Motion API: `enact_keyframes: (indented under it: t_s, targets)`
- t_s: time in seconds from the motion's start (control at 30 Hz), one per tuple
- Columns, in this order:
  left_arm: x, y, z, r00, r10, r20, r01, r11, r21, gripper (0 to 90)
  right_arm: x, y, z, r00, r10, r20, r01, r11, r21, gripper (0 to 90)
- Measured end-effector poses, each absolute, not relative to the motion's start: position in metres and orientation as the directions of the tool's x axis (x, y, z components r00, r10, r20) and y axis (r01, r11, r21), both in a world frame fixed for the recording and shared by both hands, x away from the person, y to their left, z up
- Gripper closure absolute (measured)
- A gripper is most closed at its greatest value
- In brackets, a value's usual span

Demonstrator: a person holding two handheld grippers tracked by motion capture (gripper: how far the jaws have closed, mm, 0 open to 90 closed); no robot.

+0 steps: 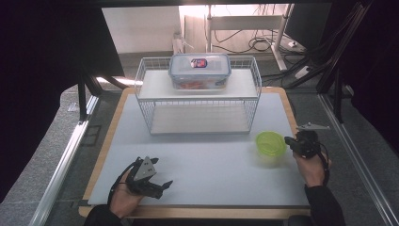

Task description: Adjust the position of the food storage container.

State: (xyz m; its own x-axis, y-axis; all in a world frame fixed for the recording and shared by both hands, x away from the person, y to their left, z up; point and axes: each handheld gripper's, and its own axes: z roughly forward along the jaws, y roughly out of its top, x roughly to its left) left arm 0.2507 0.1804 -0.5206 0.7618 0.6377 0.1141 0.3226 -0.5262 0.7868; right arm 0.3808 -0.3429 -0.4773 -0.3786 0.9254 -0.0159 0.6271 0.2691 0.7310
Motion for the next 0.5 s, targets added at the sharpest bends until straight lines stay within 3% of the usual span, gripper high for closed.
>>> enact_keyframes:
  t_s: [0.5]
  targets:
    - [0.250,0.179,-0.521,0.766,0.632,0.119,0.320,-0.535,0.782,7.4,0.367,-0.310,-0.479,-0.462,0.886,0.033,0.625,0.299,0.721,89.9]
